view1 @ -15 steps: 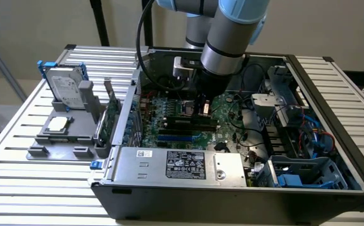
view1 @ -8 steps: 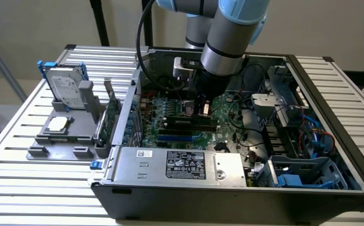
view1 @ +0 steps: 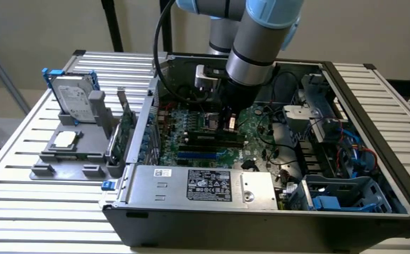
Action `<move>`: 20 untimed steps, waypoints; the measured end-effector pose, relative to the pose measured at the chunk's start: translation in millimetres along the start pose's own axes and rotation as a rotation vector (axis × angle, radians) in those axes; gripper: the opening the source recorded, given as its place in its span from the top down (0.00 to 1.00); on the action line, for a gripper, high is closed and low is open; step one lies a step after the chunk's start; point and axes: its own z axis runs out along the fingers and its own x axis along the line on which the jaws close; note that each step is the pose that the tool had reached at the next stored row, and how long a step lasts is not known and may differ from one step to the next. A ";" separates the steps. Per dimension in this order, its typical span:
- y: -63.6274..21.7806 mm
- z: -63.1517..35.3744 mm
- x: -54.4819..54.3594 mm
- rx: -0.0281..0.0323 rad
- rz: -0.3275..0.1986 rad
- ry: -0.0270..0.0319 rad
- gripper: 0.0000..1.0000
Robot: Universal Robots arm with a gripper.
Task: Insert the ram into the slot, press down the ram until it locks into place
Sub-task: 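Insert the ram into the slot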
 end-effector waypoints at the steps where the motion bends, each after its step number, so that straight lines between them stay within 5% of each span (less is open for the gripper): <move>1: 0.0 0.2 0.0 0.0000 0.000 0.0002 0.86; 20: 0.7 3.4 -0.7 0.0001 0.000 0.0009 0.86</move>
